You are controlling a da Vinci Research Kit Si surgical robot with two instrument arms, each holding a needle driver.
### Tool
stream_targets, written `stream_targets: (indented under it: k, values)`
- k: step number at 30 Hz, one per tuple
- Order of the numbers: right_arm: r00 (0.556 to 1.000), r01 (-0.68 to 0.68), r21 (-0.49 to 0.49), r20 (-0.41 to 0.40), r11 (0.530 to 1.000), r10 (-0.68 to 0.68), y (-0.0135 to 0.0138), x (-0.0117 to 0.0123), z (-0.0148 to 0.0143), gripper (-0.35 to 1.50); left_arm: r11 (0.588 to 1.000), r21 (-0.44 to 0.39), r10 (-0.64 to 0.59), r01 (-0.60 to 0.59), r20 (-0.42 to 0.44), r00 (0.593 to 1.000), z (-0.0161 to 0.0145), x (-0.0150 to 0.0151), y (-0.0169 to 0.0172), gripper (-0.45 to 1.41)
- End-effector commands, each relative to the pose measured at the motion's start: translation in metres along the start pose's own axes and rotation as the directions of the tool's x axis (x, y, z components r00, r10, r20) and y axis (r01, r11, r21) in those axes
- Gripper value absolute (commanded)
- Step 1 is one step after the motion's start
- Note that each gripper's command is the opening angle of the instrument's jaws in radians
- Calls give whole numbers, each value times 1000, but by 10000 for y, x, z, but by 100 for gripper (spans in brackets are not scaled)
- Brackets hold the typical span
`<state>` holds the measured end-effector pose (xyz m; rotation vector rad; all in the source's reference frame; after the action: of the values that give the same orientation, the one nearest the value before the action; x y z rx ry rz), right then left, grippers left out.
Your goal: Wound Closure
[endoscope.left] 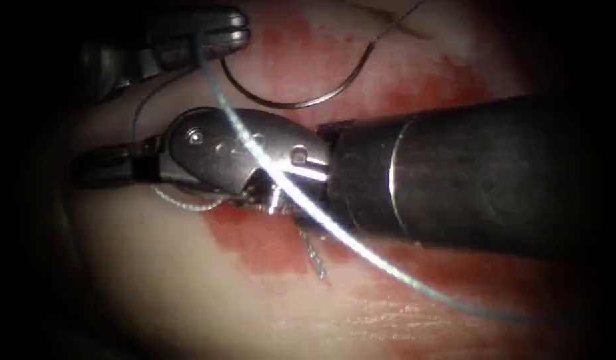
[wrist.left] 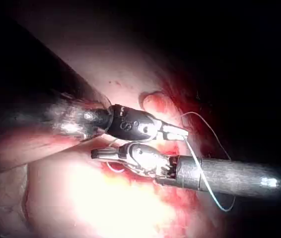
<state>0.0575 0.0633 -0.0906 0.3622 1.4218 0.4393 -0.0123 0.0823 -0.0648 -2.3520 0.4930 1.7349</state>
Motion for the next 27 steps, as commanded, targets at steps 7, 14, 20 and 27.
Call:
stream_targets:
  k: [7, 14, 20, 27]
  values:
    - [991, -46, -77, -130, 996, 36, 31, 15, 4, -35, 1000, -12, -14, 14, -11, 1000, -1, 3, 21, -35]
    - [970, -81, -81, -235, 993, 60, 49, 48, -24, -35, 999, -22, -40, 40, -7, 999, -19, 2, 54, -35]
    - [932, -99, -11, -351, 995, 89, 63, 69, -51, -35, 998, -41, -56, 57, 11, 998, -28, -14, 70, -35]
    - [914, -119, 89, -378, 989, 144, 61, 69, -65, -35, 996, -58, -59, 61, 35, 998, -34, -35, 74, -35]
